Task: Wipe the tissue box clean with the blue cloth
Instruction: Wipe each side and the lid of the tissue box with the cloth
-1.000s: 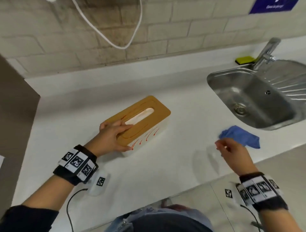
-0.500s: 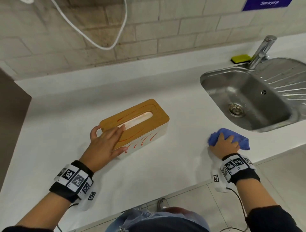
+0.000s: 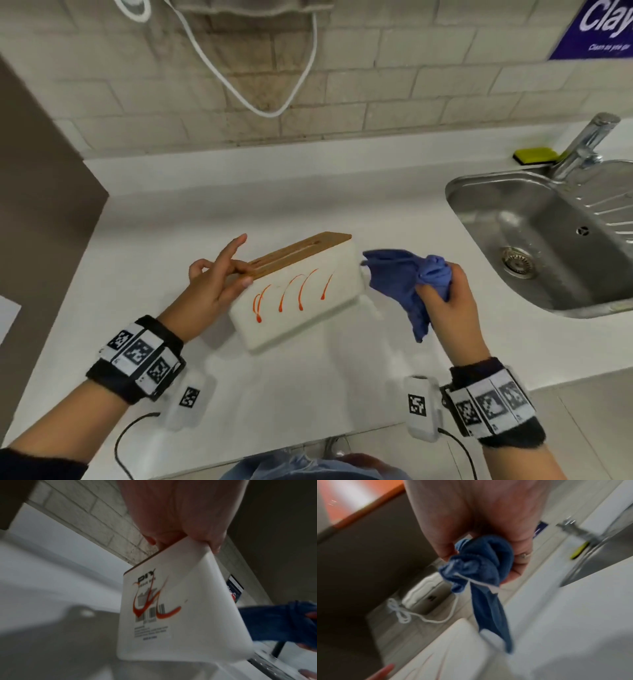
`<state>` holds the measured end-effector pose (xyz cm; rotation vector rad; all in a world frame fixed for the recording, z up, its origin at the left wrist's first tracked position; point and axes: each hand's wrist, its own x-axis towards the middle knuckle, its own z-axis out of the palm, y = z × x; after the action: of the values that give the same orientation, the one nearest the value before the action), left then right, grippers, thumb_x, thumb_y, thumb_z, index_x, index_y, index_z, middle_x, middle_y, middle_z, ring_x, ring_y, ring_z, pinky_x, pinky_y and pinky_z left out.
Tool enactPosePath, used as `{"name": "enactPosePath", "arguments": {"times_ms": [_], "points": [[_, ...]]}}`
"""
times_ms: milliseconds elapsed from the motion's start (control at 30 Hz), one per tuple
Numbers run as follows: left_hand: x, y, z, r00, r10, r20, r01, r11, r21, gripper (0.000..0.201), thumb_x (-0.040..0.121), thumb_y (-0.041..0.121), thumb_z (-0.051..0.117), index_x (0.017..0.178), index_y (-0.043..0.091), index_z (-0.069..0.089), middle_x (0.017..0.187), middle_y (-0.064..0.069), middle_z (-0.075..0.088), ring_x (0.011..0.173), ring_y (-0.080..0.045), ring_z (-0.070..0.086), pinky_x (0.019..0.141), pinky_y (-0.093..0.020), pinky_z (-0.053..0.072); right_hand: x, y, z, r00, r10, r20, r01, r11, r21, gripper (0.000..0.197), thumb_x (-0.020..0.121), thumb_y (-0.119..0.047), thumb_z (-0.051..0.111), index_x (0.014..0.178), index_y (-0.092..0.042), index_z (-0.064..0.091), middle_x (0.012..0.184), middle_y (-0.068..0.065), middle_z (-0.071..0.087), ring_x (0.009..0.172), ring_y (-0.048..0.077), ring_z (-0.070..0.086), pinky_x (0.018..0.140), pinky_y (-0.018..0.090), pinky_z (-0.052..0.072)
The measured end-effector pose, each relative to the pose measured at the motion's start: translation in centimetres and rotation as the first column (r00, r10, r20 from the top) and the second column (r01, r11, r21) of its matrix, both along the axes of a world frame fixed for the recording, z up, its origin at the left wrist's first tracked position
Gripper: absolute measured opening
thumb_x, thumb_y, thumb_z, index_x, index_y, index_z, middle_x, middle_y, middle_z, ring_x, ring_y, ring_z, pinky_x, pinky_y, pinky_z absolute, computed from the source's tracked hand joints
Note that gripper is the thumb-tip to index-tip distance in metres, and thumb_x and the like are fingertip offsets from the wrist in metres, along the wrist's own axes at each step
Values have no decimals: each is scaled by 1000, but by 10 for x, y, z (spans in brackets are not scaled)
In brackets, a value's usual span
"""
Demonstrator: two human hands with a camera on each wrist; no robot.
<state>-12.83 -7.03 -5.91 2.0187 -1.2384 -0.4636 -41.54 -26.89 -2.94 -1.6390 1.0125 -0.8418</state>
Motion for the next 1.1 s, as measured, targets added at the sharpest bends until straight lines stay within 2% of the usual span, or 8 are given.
{"name": "enactPosePath", "arguments": {"times_ms": [167, 333, 500, 700, 833, 933, 1000, 1100], "points": [[17, 1, -4, 998, 31, -56, -32, 999, -1, 56, 81, 63, 25, 131, 62, 0, 111, 19, 60, 123, -17, 39, 106, -30, 7, 77, 35, -5, 968, 242, 62, -224, 951, -215, 22, 80, -25, 66, 97, -29, 52, 93, -6, 60, 94, 10, 58, 78, 25, 48], [19, 0, -3, 998, 36, -50, -36, 999, -5, 58, 79, 65, 25, 129, 63, -3, 109, 19, 59, 115, -19, 37, 100, -30, 11, 120, 43, -49, 917, 303, -260, -388, 831, -399, 53, 77, -50, 55, 128, -40, 42, 149, -2, 20, 141, 22, 11, 116, 40, 8], [18, -1, 6, 993, 42, -109, -43, 999, -3, 52, 75, 64, 25, 121, 68, 1, 108, 23, 55, 103, -12, 26, 96, -30, 16, 132, 50, -58, 914, 250, -320, -372, 831, -414, 62, 87, -48, 34, 143, -38, 7, 155, -7, -6, 143, 13, -17, 115, 24, -15], [30, -5, 1, 991, 46, -127, -51, 998, -32, 50, 78, 60, 24, 123, 66, 3, 107, 10, 63, 103, 1, 32, 96, -28, 14, 134, 60, -63, 831, 370, -416, -541, 714, -444, 57, 87, -36, 35, 142, -26, 28, 152, -10, 10, 140, -3, -14, 116, 23, -10], [34, -6, -3, 984, 55, -170, -59, 998, -19, 51, 78, 62, 26, 123, 67, 2, 109, 9, 64, 110, -20, 33, 96, -30, 15, 108, 69, -65, 717, 539, -442, -693, 620, -368, 54, 84, -32, 41, 137, -22, 41, 146, -15, 26, 134, -18, 1, 114, 12, 2], [36, -6, -4, 981, 63, -186, -68, 998, -20, 53, 78, 63, 26, 124, 67, 1, 107, 13, 64, 114, -21, 34, 99, -30, 14, 86, 71, -37, 722, 633, -280, -678, 727, -105, 38, 78, -38, 45, 114, -46, 53, 112, -33, 57, 104, -14, 51, 92, 14, 40], [36, -6, -1, 979, 62, -197, -66, 998, -16, 54, 77, 63, 26, 124, 66, 1, 107, 12, 64, 113, -19, 32, 98, -30, 14, 82, 63, -14, 827, 557, -80, -561, 827, -31, 16, 77, -42, 48, 91, -41, 56, 79, -25, 63, 75, -5, 56, 71, 16, 45], [34, -5, 1, 980, 49, -194, -52, 999, -12, 54, 77, 63, 26, 125, 66, 1, 108, 9, 64, 110, -17, 30, 98, -29, 12, 85, 46, 17, 941, 303, 151, -283, 949, -137, 16, 81, -34, 54, 95, -25, 55, 81, -12, 62, 75, -11, 57, 70, 7, 44]]}}
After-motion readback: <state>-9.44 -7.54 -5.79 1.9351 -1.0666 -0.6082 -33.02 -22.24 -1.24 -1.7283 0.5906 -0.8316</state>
